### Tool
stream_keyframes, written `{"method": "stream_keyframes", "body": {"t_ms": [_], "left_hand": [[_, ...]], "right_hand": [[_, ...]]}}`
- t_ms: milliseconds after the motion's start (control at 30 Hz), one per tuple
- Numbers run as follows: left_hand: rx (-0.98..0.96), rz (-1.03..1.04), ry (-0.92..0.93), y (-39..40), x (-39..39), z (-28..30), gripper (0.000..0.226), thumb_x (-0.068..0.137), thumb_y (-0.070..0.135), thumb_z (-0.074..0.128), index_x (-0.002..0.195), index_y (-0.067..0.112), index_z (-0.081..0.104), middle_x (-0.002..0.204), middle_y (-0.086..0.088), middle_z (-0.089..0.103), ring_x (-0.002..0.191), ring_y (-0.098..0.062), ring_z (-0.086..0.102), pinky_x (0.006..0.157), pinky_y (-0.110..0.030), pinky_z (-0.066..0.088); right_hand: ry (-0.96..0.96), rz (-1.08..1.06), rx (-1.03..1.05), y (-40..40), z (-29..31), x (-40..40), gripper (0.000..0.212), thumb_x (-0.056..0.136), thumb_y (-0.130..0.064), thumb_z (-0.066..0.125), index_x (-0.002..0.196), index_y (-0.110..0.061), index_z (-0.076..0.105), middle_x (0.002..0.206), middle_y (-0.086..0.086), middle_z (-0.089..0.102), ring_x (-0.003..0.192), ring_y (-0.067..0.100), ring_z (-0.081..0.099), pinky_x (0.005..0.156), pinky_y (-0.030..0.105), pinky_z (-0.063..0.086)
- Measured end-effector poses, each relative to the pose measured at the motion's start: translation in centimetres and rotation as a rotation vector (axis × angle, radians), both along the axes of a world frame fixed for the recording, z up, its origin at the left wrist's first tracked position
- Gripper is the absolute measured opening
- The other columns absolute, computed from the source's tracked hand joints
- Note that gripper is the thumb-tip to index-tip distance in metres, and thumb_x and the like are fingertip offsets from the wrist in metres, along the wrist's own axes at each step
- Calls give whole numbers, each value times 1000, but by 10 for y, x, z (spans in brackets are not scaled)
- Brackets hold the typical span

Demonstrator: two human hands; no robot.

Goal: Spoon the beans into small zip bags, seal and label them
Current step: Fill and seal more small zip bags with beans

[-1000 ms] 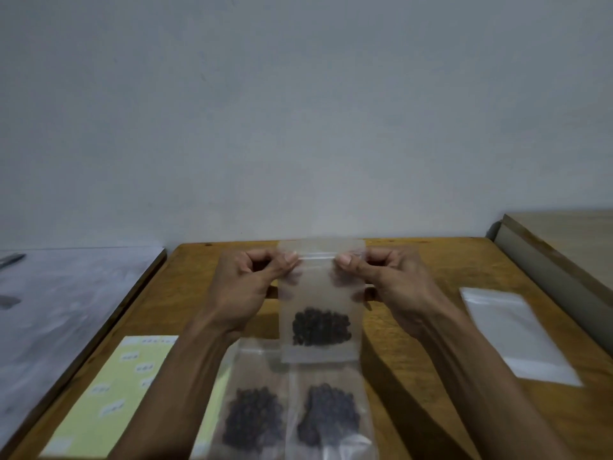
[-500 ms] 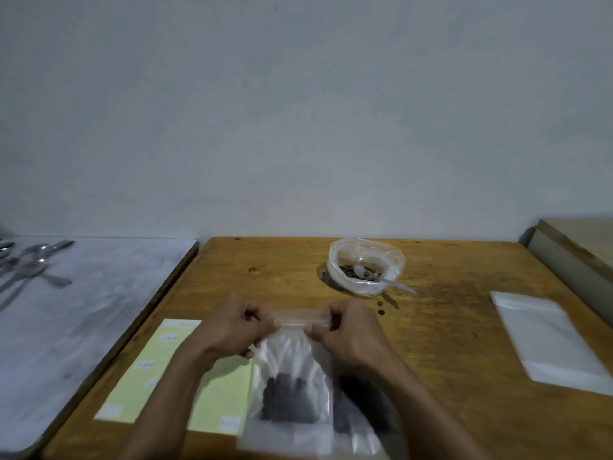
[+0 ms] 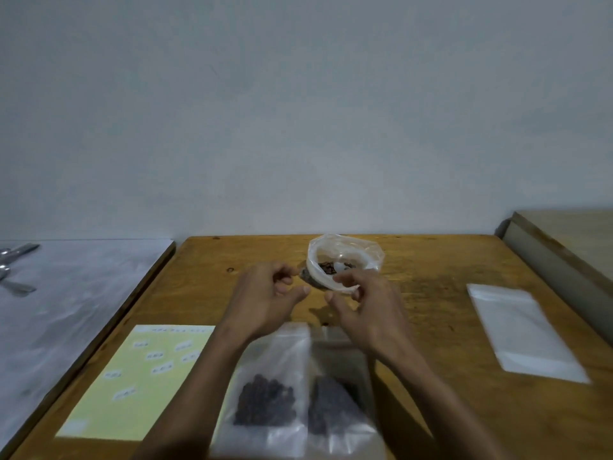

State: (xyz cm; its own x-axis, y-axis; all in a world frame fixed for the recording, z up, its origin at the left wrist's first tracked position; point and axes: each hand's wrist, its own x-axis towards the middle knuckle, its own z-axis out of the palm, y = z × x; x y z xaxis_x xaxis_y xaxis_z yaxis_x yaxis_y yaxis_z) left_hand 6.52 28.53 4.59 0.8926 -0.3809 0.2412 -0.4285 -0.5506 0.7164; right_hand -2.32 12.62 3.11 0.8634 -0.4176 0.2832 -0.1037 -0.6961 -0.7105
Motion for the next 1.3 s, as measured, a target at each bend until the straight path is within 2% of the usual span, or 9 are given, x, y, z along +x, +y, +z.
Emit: {"method": "stream_keyframes", "body": {"t_ms": [133, 267, 433, 533, 700, 867, 1033, 1167, 1300], "left_hand": [[-123, -116, -75, -60, -19, 19, 19, 82, 29, 81, 99, 22, 74, 83, 10, 70, 77, -3, 67, 68, -10, 52], [-156, -278, -45, -135, -45, 17, 23, 79, 34, 79, 98, 22, 75, 81, 9, 71, 74, -4, 68, 73, -21, 57], [29, -421, 112, -221, -76, -14, 22, 89, 31, 73, 109, 22, 71, 92, 10, 68, 83, -5, 64, 77, -26, 59], [194, -385, 122, -255, -83, -42, 35, 86, 37, 74, 116, 20, 68, 108, 2, 70, 91, -14, 66, 77, -37, 60], [439, -352, -5, -278, -90, -64, 53, 85, 45, 72, 131, 23, 57, 133, -2, 57, 125, -25, 47, 101, -43, 46], [451, -359, -4, -279, -89, -66, 62, 86, 41, 73, 141, 24, 51, 139, -1, 54, 130, -25, 42, 105, -43, 41], [144, -335, 185, -271, -88, -61, 61, 83, 39, 76, 136, 27, 47, 130, 6, 56, 117, -18, 55, 91, -38, 55], [-355, -317, 653, -249, -80, -31, 62, 77, 50, 77, 130, 33, 48, 120, 3, 67, 103, -21, 70, 81, -48, 62], [-574, -281, 567, -211, -62, 3, 12, 93, 20, 72, 101, 14, 66, 89, -5, 79, 80, -18, 73, 73, -33, 61]], "right_hand": [[-74, -160, 62, -48, 14, -22, 24, 88, -36, 73, 111, -28, 73, 103, -13, 70, 77, -7, 55, 57, 9, 37], [-65, -359, 133, -116, 5, -52, 24, 89, -33, 72, 112, -25, 73, 106, -7, 72, 87, 10, 65, 72, 23, 48], [192, -697, 69, -189, -31, -90, 45, 88, -38, 70, 129, -21, 63, 132, 7, 65, 124, 30, 55, 97, 42, 48], [333, -752, 55, -205, -46, -106, 61, 83, -49, 70, 137, -22, 56, 136, 10, 61, 130, 33, 47, 102, 47, 45], [355, -733, 56, -206, -55, -109, 67, 78, -49, 76, 137, -27, 53, 136, 5, 59, 130, 28, 47, 107, 46, 38], [197, -785, 219, -211, -52, -107, 56, 78, -26, 80, 130, -27, 58, 128, 2, 62, 126, 26, 52, 107, 49, 38], [-96, -672, 591, -206, -28, -112, 22, 91, -15, 69, 111, -22, 66, 113, 5, 65, 99, 24, 63, 72, 39, 57], [-177, -384, 959, -197, -4, -116, 19, 88, -13, 70, 105, -22, 69, 114, 8, 64, 101, 35, 65, 79, 58, 60], [-222, -226, 1067, -171, 9, -99, 20, 87, -2, 67, 104, -13, 70, 105, 12, 72, 92, 30, 70, 71, 42, 59]]}}
